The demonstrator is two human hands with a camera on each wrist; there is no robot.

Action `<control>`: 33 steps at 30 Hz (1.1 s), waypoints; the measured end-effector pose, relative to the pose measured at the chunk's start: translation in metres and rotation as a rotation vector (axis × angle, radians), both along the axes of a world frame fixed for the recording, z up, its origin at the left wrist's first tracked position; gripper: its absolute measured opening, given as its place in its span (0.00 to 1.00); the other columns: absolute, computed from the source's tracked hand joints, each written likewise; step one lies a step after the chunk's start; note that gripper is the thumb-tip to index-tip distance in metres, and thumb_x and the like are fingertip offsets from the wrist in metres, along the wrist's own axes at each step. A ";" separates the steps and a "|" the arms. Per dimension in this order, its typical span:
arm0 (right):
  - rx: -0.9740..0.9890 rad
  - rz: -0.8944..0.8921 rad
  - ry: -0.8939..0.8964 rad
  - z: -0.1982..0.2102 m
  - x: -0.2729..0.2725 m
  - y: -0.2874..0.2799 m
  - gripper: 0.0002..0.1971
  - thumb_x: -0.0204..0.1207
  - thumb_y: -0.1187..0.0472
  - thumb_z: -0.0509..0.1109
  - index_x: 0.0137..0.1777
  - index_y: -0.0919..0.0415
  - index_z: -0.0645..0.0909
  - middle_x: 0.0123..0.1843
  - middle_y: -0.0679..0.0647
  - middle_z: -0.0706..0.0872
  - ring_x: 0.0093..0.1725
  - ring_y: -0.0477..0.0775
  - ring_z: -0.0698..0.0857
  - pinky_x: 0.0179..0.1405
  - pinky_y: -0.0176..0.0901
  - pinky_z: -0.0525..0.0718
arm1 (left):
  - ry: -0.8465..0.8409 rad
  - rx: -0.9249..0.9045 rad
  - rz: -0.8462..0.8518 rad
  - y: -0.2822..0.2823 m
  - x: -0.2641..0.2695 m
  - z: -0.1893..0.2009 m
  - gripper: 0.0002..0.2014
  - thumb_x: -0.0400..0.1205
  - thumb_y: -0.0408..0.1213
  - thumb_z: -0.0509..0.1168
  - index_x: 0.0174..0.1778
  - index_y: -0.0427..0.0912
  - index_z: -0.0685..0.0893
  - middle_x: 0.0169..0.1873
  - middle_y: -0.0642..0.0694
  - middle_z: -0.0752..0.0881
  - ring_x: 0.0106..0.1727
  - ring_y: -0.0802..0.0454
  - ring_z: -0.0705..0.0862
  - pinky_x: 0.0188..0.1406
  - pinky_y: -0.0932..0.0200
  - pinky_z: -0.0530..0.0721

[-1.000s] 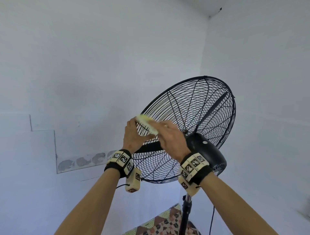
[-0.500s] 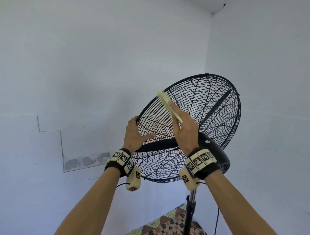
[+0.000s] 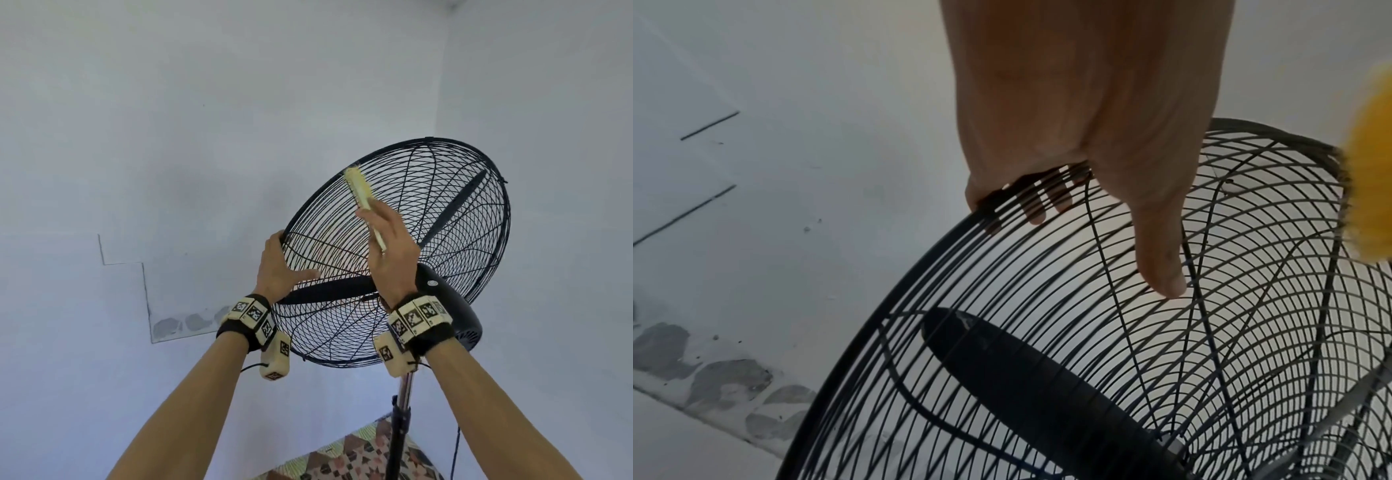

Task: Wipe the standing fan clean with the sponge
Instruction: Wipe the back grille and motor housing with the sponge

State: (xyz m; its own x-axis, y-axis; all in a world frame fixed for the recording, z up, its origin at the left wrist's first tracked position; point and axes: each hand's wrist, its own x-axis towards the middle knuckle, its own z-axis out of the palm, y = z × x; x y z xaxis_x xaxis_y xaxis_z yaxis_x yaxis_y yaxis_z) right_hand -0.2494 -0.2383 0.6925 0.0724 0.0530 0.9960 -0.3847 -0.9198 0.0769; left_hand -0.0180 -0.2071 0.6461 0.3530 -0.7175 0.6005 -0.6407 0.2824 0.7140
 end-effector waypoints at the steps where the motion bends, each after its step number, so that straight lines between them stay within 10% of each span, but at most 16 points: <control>1: -0.029 -0.031 0.071 -0.004 0.001 0.001 0.22 0.76 0.75 0.73 0.67 0.56 0.83 0.76 0.61 0.81 0.69 0.62 0.85 0.53 0.56 0.94 | 0.004 0.016 0.005 -0.002 0.001 0.000 0.59 0.63 0.53 0.89 0.85 0.43 0.63 0.76 0.46 0.72 0.76 0.49 0.72 0.77 0.48 0.74; 6: -0.113 -0.011 0.670 -0.054 0.011 0.009 0.30 0.72 0.70 0.78 0.71 0.48 0.74 0.83 0.56 0.75 0.65 0.61 0.88 0.45 0.54 0.95 | -0.033 0.032 -0.001 -0.005 0.005 0.000 0.52 0.65 0.46 0.88 0.81 0.40 0.66 0.73 0.39 0.75 0.73 0.41 0.78 0.74 0.37 0.81; 9: -0.050 0.056 0.424 -0.038 0.000 0.010 0.36 0.77 0.74 0.75 0.80 0.46 0.72 0.85 0.52 0.73 0.71 0.57 0.85 0.54 0.52 0.93 | -0.014 0.021 -0.002 -0.001 0.006 0.000 0.58 0.62 0.55 0.88 0.83 0.44 0.64 0.75 0.45 0.74 0.75 0.46 0.75 0.78 0.43 0.78; 13: 0.046 0.018 0.067 -0.015 -0.013 0.006 0.31 0.84 0.65 0.69 0.86 0.55 0.65 0.66 0.65 0.88 0.54 0.58 0.92 0.47 0.55 0.94 | -0.016 0.007 -0.023 -0.001 0.003 0.000 0.59 0.63 0.53 0.89 0.85 0.43 0.62 0.76 0.46 0.72 0.77 0.48 0.73 0.79 0.46 0.74; 16: 0.094 0.006 0.246 -0.036 -0.002 0.016 0.33 0.81 0.70 0.73 0.85 0.63 0.67 0.59 0.70 0.90 0.46 0.62 0.93 0.41 0.56 0.94 | -0.004 0.008 -0.007 -0.002 0.000 0.000 0.58 0.65 0.51 0.89 0.85 0.42 0.62 0.77 0.45 0.71 0.78 0.47 0.72 0.80 0.45 0.73; 20: 0.101 0.084 0.558 -0.066 0.005 0.018 0.32 0.75 0.77 0.76 0.79 0.64 0.76 0.73 0.65 0.84 0.64 0.64 0.89 0.58 0.64 0.91 | -0.017 0.063 -0.056 0.005 0.004 0.008 0.52 0.71 0.41 0.86 0.86 0.40 0.60 0.77 0.42 0.71 0.76 0.44 0.74 0.79 0.39 0.76; 26: 0.164 0.009 -0.155 -0.015 -0.024 0.001 0.19 0.81 0.69 0.75 0.72 0.62 0.84 0.63 0.63 0.89 0.57 0.54 0.89 0.58 0.30 0.85 | -0.002 0.167 -0.312 0.016 0.005 0.078 0.35 0.81 0.56 0.61 0.86 0.53 0.67 0.79 0.47 0.76 0.79 0.41 0.74 0.83 0.32 0.67; 29: 0.159 -0.092 -0.052 -0.039 -0.002 0.003 0.22 0.78 0.73 0.75 0.72 0.61 0.84 0.66 0.61 0.89 0.64 0.59 0.89 0.65 0.45 0.88 | -0.107 0.139 -0.311 0.002 -0.011 0.110 0.38 0.83 0.72 0.60 0.86 0.57 0.69 0.80 0.51 0.78 0.80 0.47 0.75 0.83 0.36 0.70; 33: 0.148 -0.141 0.294 -0.091 0.027 0.017 0.26 0.77 0.74 0.75 0.75 0.61 0.82 0.64 0.62 0.88 0.62 0.60 0.87 0.55 0.55 0.92 | -0.219 0.092 -0.278 -0.006 -0.019 0.112 0.36 0.85 0.65 0.65 0.86 0.53 0.68 0.73 0.54 0.81 0.74 0.53 0.79 0.78 0.45 0.74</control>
